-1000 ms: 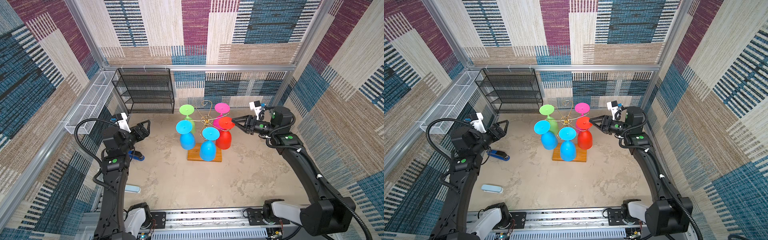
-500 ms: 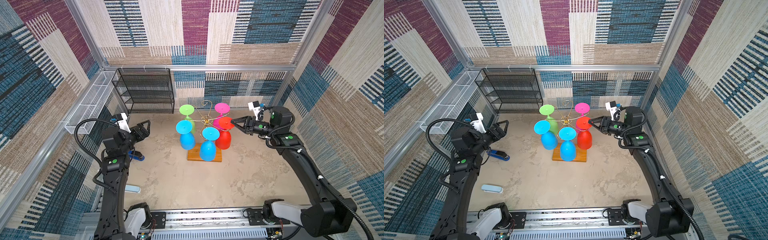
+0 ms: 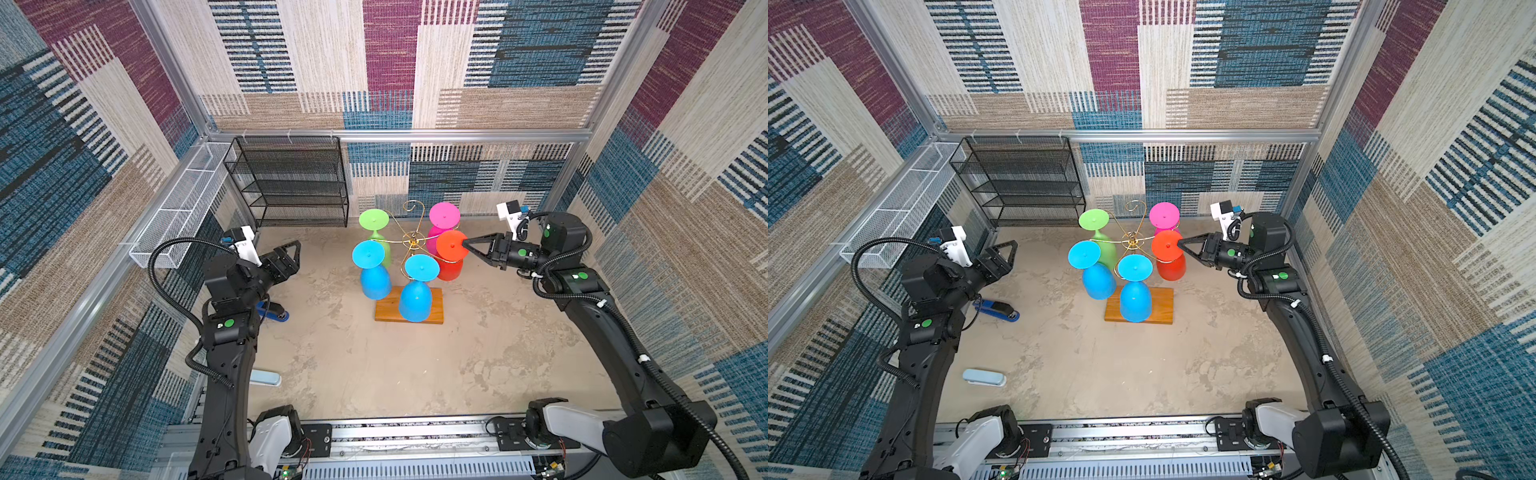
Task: Take the wine glass off the wine glass rack
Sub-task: Pick up the wine glass from the wine glass rack.
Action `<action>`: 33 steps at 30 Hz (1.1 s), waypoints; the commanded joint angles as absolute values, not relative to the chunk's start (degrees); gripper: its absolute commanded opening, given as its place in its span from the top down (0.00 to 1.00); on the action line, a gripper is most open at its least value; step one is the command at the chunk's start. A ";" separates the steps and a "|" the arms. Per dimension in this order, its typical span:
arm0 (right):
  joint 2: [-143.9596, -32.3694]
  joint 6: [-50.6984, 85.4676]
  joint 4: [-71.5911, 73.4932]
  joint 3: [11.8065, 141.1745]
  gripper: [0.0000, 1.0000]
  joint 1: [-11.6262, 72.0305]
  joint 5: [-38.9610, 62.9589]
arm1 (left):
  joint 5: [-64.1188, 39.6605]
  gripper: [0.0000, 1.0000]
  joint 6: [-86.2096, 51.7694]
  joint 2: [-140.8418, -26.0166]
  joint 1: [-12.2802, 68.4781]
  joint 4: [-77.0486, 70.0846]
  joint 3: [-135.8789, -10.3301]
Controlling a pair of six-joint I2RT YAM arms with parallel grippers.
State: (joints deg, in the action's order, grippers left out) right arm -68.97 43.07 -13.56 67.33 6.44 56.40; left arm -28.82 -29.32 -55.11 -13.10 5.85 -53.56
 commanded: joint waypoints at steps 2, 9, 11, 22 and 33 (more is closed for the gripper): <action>-68.81 42.75 -14.50 67.87 0.94 6.48 55.90 | -29.40 0.11 -28.83 -54.93 -13.10 5.19 -53.57; -68.71 44.76 -13.25 67.41 1.00 6.53 57.30 | -29.44 0.11 -28.78 -54.84 -13.08 5.24 -53.57; -68.48 45.32 -12.95 67.76 1.00 6.50 57.57 | -29.44 0.11 -28.83 -54.80 -13.08 5.21 -53.53; -66.80 49.77 -9.29 67.07 1.00 6.51 58.59 | -29.49 0.11 -29.00 -54.57 -13.02 5.15 -53.47; -64.64 49.43 -11.01 65.51 1.00 6.51 58.97 | -29.53 0.11 -29.04 -54.39 -13.04 4.93 -53.35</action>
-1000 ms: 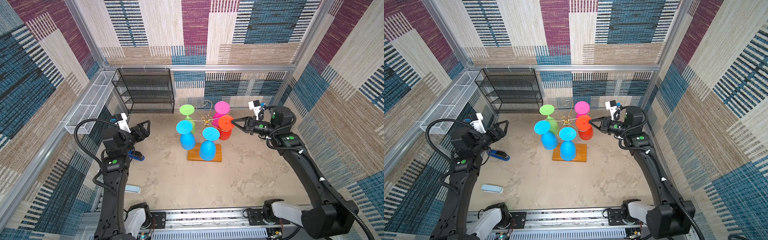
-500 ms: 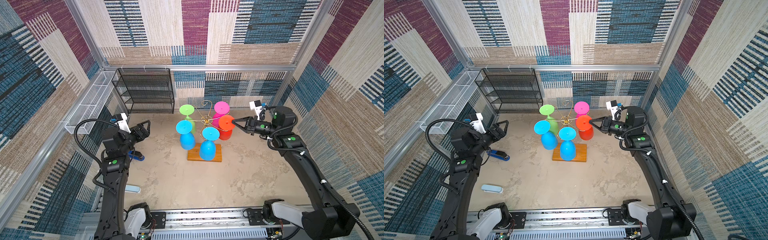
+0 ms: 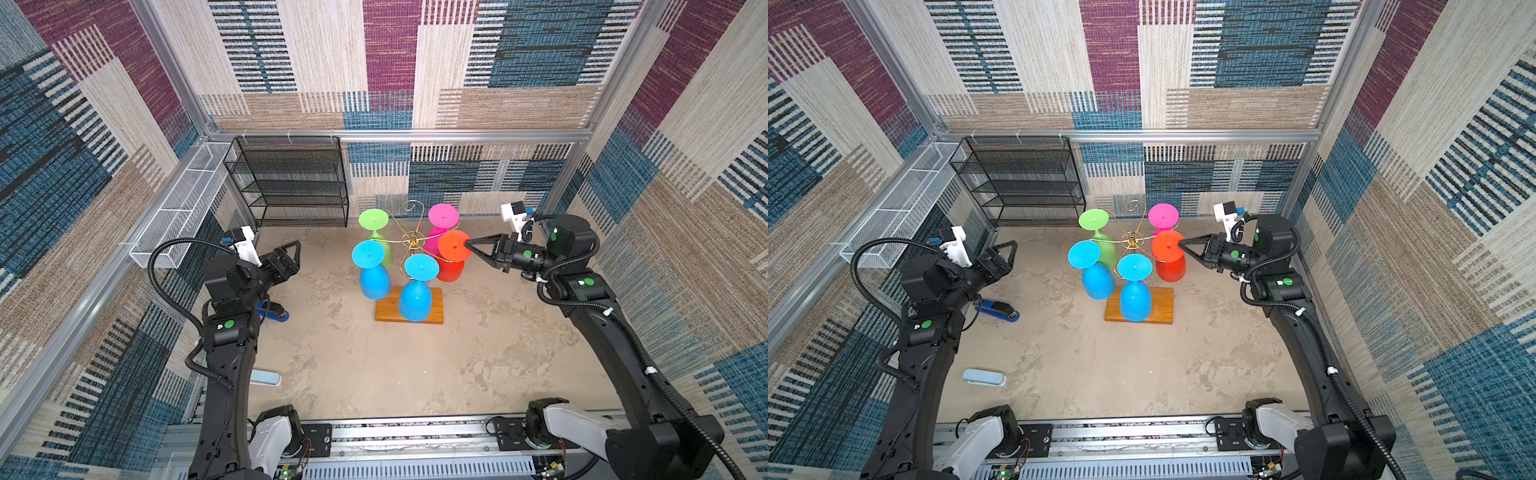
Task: Take the wine glass off the wine glass rack
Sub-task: Pick up the wine glass from the wine glass rack.
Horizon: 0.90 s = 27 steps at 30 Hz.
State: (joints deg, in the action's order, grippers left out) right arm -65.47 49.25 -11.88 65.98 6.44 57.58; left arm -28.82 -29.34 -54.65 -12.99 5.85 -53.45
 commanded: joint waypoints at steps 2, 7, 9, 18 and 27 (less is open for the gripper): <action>-63.96 49.36 -11.23 64.80 1.00 6.56 59.29 | -29.51 0.11 -29.18 -54.39 -13.04 4.92 -53.28; -62.77 49.15 -11.43 63.98 1.00 6.56 59.49 | -29.60 0.11 -29.34 -54.41 -13.01 4.75 -53.18; -62.56 49.22 -11.35 63.90 1.00 6.51 59.61 | -29.54 0.11 -29.36 -54.40 -13.02 4.64 -53.17; -62.82 50.08 -9.52 63.72 1.00 6.94 60.12 | -29.49 0.11 -29.29 -54.17 -13.01 4.65 -53.15; -63.37 51.48 -6.93 63.64 1.00 9.08 58.44 | -29.52 0.11 -29.33 -54.16 -13.08 4.57 -53.12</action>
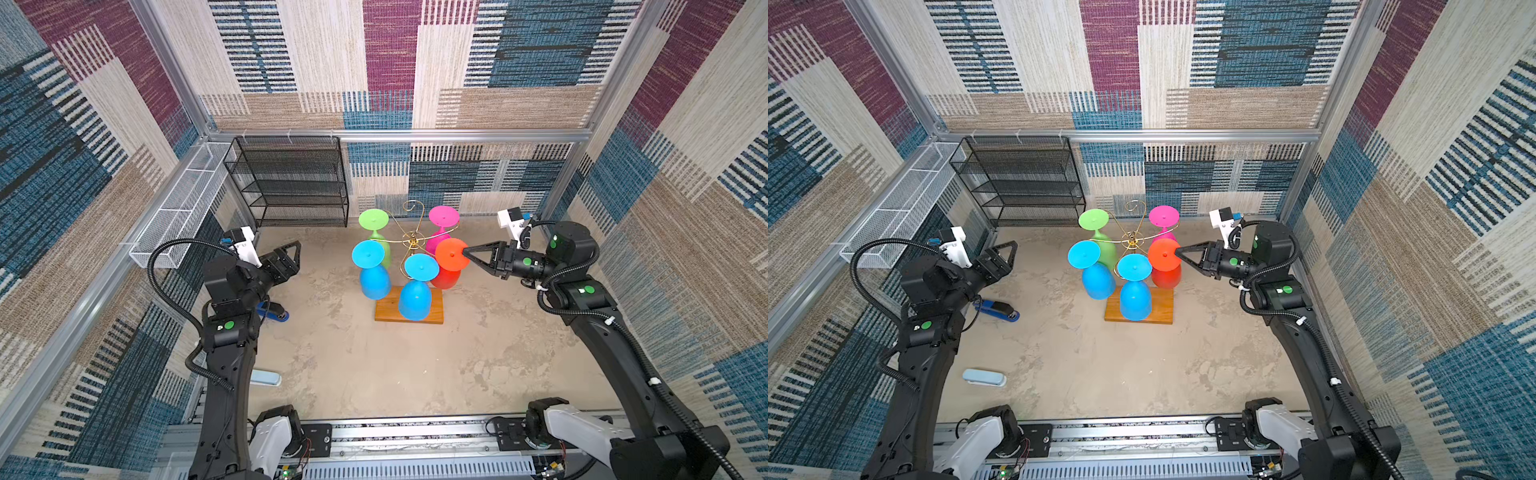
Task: Take the wine glass off the wine glass rack
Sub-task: Pick up the wine glass from the wine glass rack.
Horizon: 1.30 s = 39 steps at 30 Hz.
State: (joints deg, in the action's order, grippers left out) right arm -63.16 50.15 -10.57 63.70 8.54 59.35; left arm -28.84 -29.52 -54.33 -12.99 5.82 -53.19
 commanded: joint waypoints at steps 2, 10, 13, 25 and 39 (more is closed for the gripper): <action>-63.62 51.93 -5.98 63.68 1.00 9.40 57.93 | -29.53 0.11 -29.22 -54.18 -13.06 4.65 -53.07; -65.54 53.13 -2.40 64.42 1.00 9.93 56.01 | -29.51 0.11 -29.27 -54.16 -13.01 4.65 -53.00; -65.88 53.77 -1.00 64.64 1.00 9.93 54.97 | -29.51 0.11 -29.16 -54.26 -13.02 4.78 -53.15; -67.48 53.94 1.81 64.70 1.00 9.91 50.01 | -29.47 0.11 -28.82 -54.25 -13.01 5.01 -53.17; -65.34 50.95 -1.52 64.00 1.00 9.71 42.75 | -29.48 0.11 -28.82 -54.27 -13.16 5.11 -53.17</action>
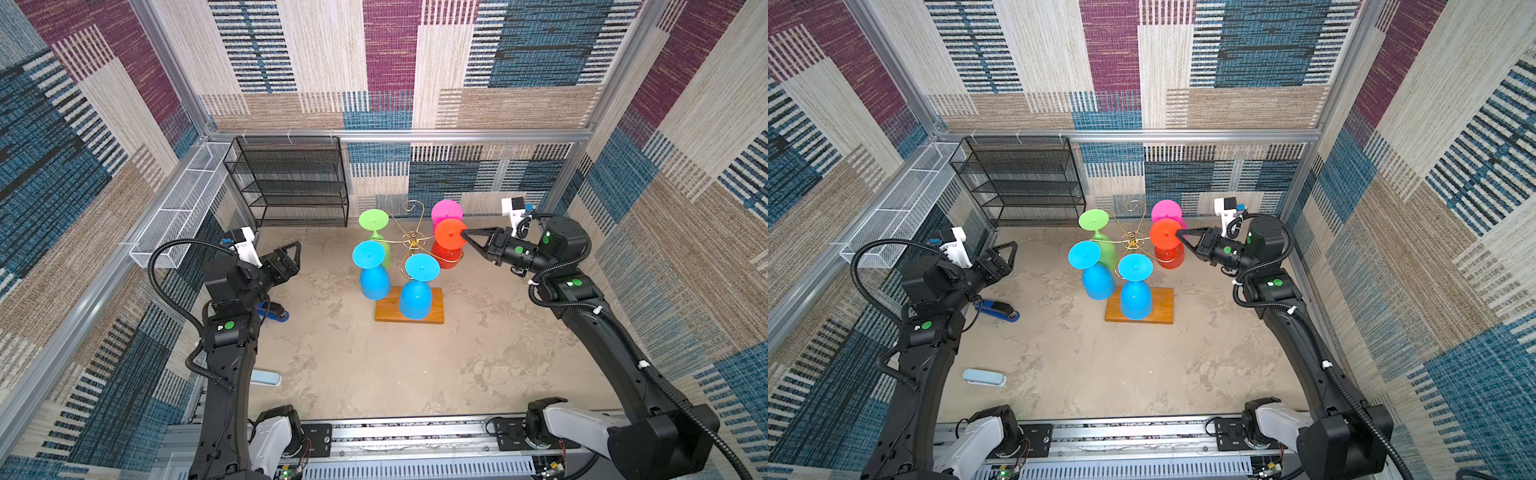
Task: Take the wine glass off the wine glass rack
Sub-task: Pick up the wine glass from the wine glass rack.
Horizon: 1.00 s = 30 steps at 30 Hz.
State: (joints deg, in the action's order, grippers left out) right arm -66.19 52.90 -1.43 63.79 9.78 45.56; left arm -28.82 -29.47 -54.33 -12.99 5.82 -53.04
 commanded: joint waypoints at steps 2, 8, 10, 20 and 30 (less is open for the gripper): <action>-64.90 51.04 -1.77 63.60 1.00 9.45 42.64 | -29.53 0.11 -28.81 -54.26 -13.11 5.08 -53.17; -62.05 51.48 -2.26 60.74 1.00 8.38 41.03 | -29.52 0.11 -29.00 -54.14 -13.10 4.89 -53.18; -60.64 51.76 -2.27 59.41 1.00 7.51 40.34 | -29.21 0.11 -28.92 -54.11 -13.13 5.01 -53.18; -56.03 47.05 -6.71 60.64 1.00 0.56 38.53 | -32.47 0.12 -31.81 -54.49 -13.01 1.63 -54.25; -61.40 31.57 -8.38 76.98 1.00 0.27 33.22 | -48.50 0.18 -42.33 -57.18 -12.18 -4.61 -66.35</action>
State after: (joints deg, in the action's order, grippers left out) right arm -59.61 38.44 -9.26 73.54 0.30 33.87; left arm -42.57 -37.28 -56.38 -12.69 -0.43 -63.29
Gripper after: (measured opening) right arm 0.064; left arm 0.820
